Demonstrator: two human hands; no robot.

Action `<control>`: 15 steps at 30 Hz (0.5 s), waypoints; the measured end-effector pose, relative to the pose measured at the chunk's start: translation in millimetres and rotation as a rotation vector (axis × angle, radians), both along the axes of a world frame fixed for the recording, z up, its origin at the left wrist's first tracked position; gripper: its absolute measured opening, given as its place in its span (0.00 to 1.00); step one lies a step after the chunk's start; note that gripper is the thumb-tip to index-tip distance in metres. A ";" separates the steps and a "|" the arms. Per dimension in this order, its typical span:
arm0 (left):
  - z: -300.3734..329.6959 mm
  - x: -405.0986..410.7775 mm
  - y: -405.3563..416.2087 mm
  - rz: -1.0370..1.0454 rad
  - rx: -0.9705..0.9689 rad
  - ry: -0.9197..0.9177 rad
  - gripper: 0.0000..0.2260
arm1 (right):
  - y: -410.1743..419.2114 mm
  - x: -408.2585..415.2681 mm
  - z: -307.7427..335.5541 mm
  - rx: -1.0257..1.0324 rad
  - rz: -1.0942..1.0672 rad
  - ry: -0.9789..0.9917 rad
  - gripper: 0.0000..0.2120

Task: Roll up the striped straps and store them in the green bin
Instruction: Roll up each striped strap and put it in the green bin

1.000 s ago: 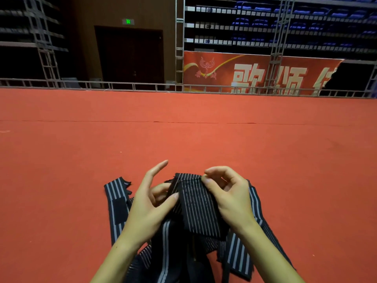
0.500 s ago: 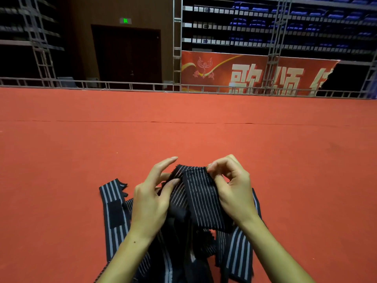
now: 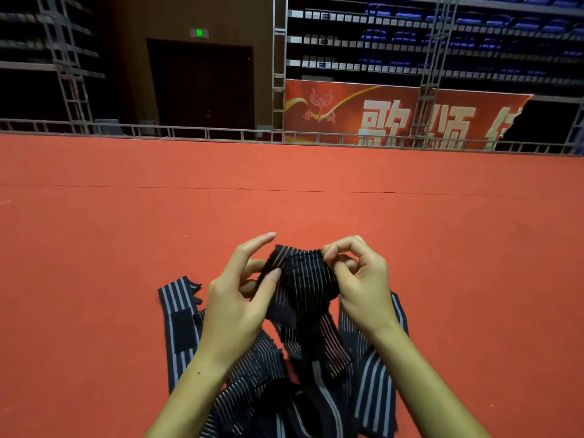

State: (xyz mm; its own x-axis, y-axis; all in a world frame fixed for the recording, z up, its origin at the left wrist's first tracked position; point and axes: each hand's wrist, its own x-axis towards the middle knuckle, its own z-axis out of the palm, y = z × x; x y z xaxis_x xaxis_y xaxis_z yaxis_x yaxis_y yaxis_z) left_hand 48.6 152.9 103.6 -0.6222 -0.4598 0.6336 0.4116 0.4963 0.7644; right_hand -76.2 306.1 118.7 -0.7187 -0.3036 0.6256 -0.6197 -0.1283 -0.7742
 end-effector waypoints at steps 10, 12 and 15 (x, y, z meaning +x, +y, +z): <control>-1.1 26.5 -11.9 -0.153 0.061 -0.066 0.24 | 8.8 0.8 8.8 -0.066 0.074 -0.119 0.20; 0.8 27.9 -14.7 -0.107 0.095 -0.032 0.23 | 12.5 1.7 9.4 -0.036 0.062 -0.107 0.20; 6.9 31.3 -19.1 -0.091 0.140 -0.001 0.21 | 19.4 6.5 10.6 -0.027 0.054 -0.092 0.16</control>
State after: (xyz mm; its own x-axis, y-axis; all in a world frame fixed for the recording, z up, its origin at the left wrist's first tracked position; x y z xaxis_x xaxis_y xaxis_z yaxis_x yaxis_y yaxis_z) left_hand 79.8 133.8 110.5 -0.6660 -0.4857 0.5662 0.4486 0.3456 0.8242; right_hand -69.7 325.5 129.4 -0.7564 -0.3274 0.5663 -0.5381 -0.1809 -0.8232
